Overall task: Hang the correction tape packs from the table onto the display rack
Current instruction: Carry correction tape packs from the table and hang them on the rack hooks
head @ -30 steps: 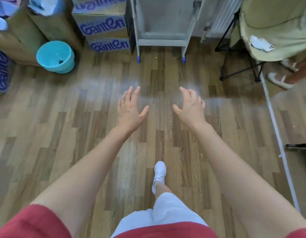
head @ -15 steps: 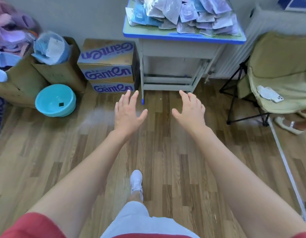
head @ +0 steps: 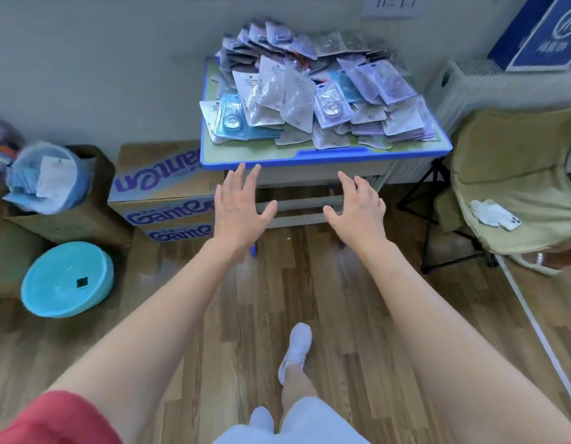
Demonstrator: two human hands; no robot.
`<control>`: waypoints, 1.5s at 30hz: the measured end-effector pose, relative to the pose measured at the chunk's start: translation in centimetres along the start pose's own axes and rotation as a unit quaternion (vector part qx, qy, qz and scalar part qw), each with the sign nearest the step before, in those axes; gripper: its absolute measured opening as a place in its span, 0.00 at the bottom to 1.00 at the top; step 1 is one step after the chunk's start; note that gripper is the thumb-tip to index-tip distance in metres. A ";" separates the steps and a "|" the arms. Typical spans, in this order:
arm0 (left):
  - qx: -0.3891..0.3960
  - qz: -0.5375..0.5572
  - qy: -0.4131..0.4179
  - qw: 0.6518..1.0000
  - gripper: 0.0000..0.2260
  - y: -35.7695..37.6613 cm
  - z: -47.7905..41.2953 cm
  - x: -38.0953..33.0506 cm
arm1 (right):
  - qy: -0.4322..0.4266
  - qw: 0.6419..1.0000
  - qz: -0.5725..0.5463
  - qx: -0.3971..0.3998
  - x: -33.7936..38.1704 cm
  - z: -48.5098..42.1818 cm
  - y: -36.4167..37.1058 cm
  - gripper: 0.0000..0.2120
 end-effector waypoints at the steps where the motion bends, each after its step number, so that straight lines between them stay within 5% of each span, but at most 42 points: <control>1: 0.000 -0.003 0.002 1.000 0.30 0.3 -1.7 -0.4 | 0.000 1.000 0.001 -0.002 -0.4 -1.6 -0.1 0.31; 19: 0.030 -0.022 0.041 0.998 0.31 5.5 -25.7 -8.4 | 0.039 0.999 0.033 -0.002 -6.8 -25.2 -3.0 0.32; 25: 0.048 -0.043 0.039 0.997 0.31 7.3 -28.5 -9.9 | 0.044 0.998 0.035 0.011 -8.6 -29.1 -3.3 0.33; 35: 0.036 -0.242 -0.008 0.969 0.33 11.7 -29.7 -11.1 | 0.024 0.999 0.035 0.009 -14.8 -34.9 -4.1 0.30; 45: 0.011 -0.249 -0.091 0.964 0.37 12.0 -30.4 -10.7 | 0.011 0.994 0.012 0.106 -19.1 -38.3 -3.9 0.31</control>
Point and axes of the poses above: each hand's wrist, its own z-axis away from the middle knuckle, its own y-axis out of the palm, x = y × z, the point moved 2 cm from there along -z, towards the middle knuckle, and after that the axes turned 7 degrees about -y, right-handed, at the moved point
